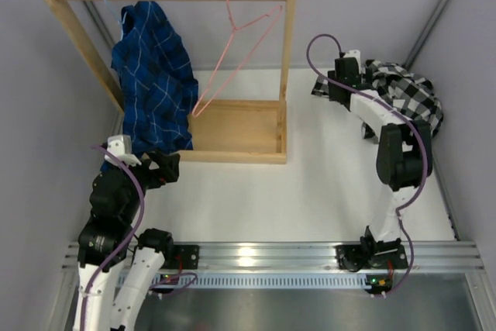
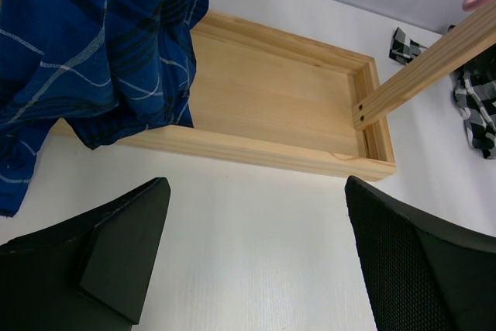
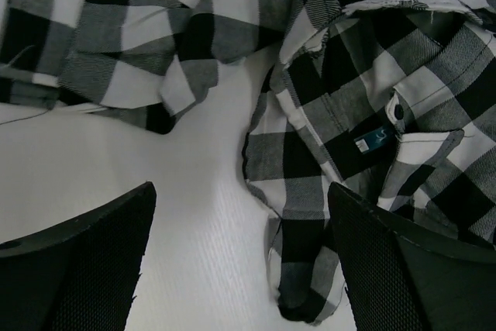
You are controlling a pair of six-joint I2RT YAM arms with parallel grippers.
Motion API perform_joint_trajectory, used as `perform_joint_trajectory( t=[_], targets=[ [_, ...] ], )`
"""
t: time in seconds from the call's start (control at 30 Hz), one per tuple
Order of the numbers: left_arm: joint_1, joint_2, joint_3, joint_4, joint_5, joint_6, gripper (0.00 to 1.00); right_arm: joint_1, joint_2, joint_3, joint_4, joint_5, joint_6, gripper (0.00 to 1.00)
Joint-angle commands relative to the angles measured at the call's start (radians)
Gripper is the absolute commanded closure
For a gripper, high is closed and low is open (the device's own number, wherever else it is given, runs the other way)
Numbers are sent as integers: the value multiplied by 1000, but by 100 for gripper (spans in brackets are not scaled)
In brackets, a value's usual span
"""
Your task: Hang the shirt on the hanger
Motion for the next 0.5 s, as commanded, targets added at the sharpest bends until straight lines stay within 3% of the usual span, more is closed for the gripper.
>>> perform_joint_trajectory(
  t=[0.0, 0.07, 0.27, 0.4, 0.47],
  targets=[
    [-8, -19, -12, 68, 16, 6, 2, -70, 52, 73, 155, 36, -72, 13],
    [-10, -25, -13, 68, 16, 6, 2, -106, 104, 86, 198, 37, -55, 19],
    [-40, -31, -15, 69, 21, 9, 2, -156, 252, 209, 246, -15, -47, 26],
    [-48, -30, -15, 69, 23, 12, 2, -181, 356, 358, 175, -10, -9, 31],
    [-48, -34, -16, 69, 21, 12, 2, -186, 373, 397, 177, 19, -3, 39]
  ],
)
